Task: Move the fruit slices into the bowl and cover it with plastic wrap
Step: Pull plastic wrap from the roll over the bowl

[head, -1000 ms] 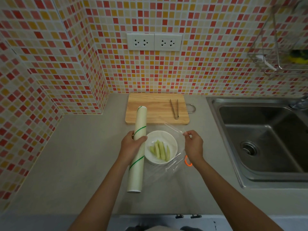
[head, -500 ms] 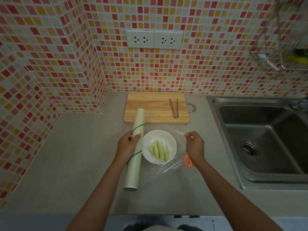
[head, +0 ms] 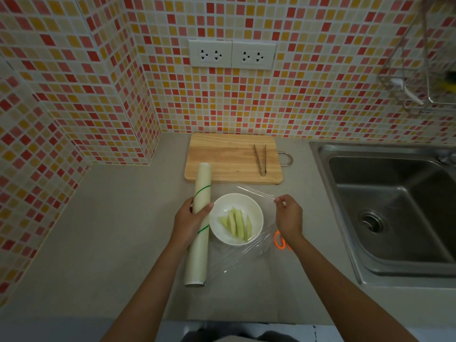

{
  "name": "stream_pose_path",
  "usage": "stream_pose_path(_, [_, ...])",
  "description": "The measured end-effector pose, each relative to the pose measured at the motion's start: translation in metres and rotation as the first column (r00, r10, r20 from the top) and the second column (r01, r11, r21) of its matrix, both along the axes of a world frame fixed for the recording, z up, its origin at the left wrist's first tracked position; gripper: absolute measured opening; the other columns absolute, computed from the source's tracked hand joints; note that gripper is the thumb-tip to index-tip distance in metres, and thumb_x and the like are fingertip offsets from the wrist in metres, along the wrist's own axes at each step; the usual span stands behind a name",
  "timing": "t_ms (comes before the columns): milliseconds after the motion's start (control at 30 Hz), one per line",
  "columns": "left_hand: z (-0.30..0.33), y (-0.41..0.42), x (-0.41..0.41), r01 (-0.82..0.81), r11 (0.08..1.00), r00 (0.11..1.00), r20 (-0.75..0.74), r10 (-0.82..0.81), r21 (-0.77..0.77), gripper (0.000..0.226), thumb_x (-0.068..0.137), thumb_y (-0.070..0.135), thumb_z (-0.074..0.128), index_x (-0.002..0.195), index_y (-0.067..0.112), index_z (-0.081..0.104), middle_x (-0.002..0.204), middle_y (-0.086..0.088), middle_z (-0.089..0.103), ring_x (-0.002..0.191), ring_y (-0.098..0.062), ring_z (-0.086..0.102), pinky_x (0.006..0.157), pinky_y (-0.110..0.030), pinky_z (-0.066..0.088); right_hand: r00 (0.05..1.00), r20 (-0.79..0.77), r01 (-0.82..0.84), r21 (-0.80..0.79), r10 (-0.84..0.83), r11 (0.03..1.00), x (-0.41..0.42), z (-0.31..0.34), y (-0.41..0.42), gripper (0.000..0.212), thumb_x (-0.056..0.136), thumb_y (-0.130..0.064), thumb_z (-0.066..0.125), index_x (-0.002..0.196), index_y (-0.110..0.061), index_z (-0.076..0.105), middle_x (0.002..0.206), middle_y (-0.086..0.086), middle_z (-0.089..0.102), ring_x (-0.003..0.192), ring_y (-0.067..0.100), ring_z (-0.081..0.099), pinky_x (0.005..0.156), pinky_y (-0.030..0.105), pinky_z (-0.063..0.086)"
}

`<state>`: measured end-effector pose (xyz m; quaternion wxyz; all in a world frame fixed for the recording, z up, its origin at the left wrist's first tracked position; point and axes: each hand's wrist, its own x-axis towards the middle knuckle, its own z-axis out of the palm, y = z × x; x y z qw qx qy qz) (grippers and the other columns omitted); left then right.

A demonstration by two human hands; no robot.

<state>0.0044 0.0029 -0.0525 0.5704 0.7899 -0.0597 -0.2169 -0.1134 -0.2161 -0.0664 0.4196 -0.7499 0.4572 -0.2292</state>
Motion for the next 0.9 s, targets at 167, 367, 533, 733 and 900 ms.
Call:
stream_pose_path(167, [-0.003, -0.003, 0.002, -0.035, 0.999, 0.999, -0.018, 0.035, -0.025, 0.037, 0.081, 0.041, 0.070, 0.113, 0.026, 0.059, 0.098, 0.009, 0.066, 0.088, -0.006, 0.064, 0.072, -0.027, 0.050, 0.999, -0.033, 0.000, -0.003, -0.001, 1.000, 0.002, -0.005, -0.002, 0.017, 0.094, -0.015, 0.053, 0.092, -0.003, 0.065, 0.085, 0.016, 0.069, 0.076, 0.026, 0.060, 0.067, 0.031, 0.042])
stream_pose_path(367, [-0.007, -0.004, 0.002, -0.050, 0.997, 0.998, -0.029, 0.048, -0.059, 0.032, 0.082, 0.042, 0.069, 0.110, 0.029, 0.060, 0.098, 0.010, 0.067, 0.089, -0.007, 0.065, 0.069, -0.024, 0.048, 0.993, -0.117, -0.011, 0.014, 0.012, 1.000, 0.006, -0.014, 0.000, 0.021, 0.095, -0.017, 0.052, 0.096, -0.002, 0.067, 0.091, 0.018, 0.070, 0.086, 0.034, 0.064, 0.067, 0.031, 0.041])
stream_pose_path(533, [-0.010, -0.003, 0.003, -0.066, 0.995, 0.996, -0.059, 0.062, -0.073, 0.031, 0.082, 0.042, 0.068, 0.110, 0.031, 0.059, 0.097, 0.012, 0.067, 0.087, -0.005, 0.065, 0.066, -0.022, 0.047, 0.994, -0.095, -0.041, 0.155, 0.056, 0.987, 0.009, -0.017, -0.005, 0.018, 0.091, -0.014, 0.054, 0.086, -0.005, 0.070, 0.084, 0.010, 0.067, 0.072, 0.023, 0.059, 0.064, 0.028, 0.041])
stream_pose_path(733, [-0.014, -0.003, 0.003, -0.072, 0.993, 0.996, -0.068, 0.065, -0.094, 0.031, 0.083, 0.041, 0.068, 0.110, 0.028, 0.060, 0.098, 0.008, 0.068, 0.086, -0.005, 0.065, 0.066, -0.022, 0.048, 1.000, -0.023, 0.025, 0.578, -0.015, 0.816, 0.010, -0.003, -0.015, 0.017, 0.084, -0.004, 0.056, 0.069, -0.003, 0.063, 0.050, 0.013, 0.049, 0.037, 0.021, 0.045, 0.040, 0.022, 0.035])
stream_pose_path(900, [-0.014, -0.004, 0.005, -0.064, 0.994, 0.996, -0.062, 0.059, -0.087, 0.035, 0.083, 0.040, 0.068, 0.114, 0.025, 0.060, 0.099, 0.007, 0.068, 0.087, -0.008, 0.066, 0.068, -0.023, 0.049, 0.990, 0.073, 0.019, 0.782, -0.122, 0.624, 0.013, 0.005, -0.016, 0.020, 0.091, -0.004, 0.050, 0.072, -0.002, 0.057, 0.044, 0.007, 0.050, 0.024, 0.014, 0.044, 0.032, 0.013, 0.035])
